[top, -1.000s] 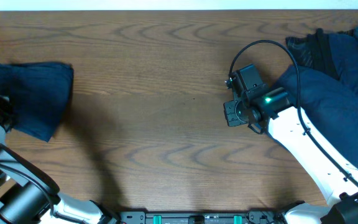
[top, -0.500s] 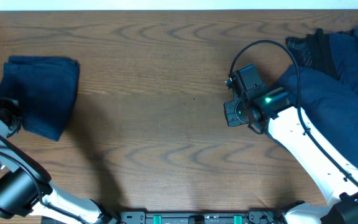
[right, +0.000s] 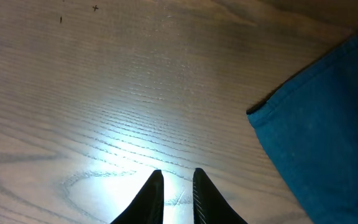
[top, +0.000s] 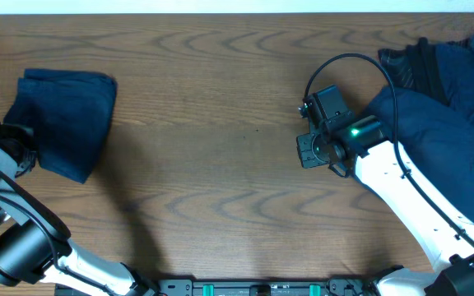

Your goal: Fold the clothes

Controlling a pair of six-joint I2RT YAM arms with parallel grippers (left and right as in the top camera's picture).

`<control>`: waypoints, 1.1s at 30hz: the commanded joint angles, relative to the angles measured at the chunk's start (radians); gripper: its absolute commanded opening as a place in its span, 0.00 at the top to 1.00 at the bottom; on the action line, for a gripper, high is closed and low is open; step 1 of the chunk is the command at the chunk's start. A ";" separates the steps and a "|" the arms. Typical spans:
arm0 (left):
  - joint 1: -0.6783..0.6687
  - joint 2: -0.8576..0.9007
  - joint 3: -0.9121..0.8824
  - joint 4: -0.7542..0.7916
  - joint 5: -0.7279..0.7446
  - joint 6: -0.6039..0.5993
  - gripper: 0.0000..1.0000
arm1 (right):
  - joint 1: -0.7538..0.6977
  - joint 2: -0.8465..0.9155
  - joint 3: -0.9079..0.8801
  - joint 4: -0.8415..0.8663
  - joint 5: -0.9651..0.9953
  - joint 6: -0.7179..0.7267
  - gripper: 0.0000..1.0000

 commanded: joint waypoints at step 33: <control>-0.025 -0.299 -0.001 -0.237 -0.098 0.034 0.02 | -0.053 -0.005 0.010 0.034 -0.001 0.016 0.59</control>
